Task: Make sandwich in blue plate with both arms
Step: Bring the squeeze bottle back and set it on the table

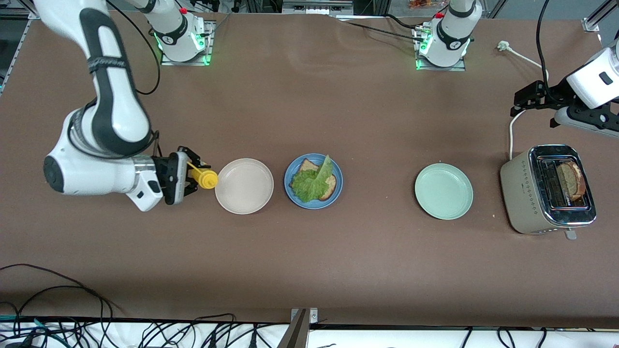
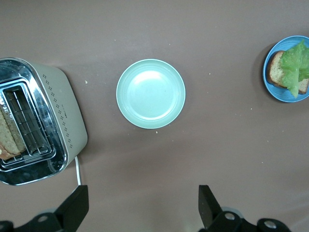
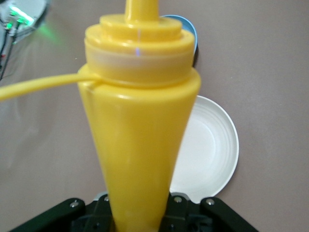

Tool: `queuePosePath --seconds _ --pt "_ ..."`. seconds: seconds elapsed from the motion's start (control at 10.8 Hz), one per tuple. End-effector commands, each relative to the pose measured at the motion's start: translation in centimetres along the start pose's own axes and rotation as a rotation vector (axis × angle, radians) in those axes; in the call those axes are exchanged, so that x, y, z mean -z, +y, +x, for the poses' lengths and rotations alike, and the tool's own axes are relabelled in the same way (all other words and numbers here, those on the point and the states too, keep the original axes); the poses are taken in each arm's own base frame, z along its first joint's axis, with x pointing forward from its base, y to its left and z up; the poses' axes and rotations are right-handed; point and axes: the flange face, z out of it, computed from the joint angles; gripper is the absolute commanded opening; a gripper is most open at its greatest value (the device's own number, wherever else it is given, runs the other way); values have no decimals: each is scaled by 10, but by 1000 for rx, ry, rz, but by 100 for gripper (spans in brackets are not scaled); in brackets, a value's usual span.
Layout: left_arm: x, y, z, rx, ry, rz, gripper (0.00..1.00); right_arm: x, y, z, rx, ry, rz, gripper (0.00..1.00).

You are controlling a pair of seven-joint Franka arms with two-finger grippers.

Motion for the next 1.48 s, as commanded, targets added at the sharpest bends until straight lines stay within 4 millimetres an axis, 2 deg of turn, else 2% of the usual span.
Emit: queuePosePath --seconds 0.0,0.18,0.37,0.74,0.92,1.02,1.11,1.2,1.29,1.39 --pt "6 -1 0 8 -4 5 100 -27 40 -70 149 149 82 0" --pt "5 -1 0 8 -5 5 100 -48 63 -115 224 213 100 0" --pt "4 -2 0 6 -7 6 100 -75 79 -147 304 290 97 0" --pt "4 -3 0 9 -7 6 100 -132 99 -188 416 448 70 0" --pt "3 -3 0 8 -8 6 100 -138 100 -196 423 453 70 0" --pt "1 -2 0 8 -20 3 100 -138 100 -197 422 451 70 15" --pt "1 -1 -1 7 -31 1 100 -137 101 -198 417 450 70 70" --pt "1 -1 -2 8 -31 0 100 -136 101 -198 412 446 70 100" --pt "1 -1 -2 8 -31 0 100 -129 102 -199 413 432 66 100" --pt "1 -1 -2 8 -31 0 100 -113 105 -208 419 393 54 100"
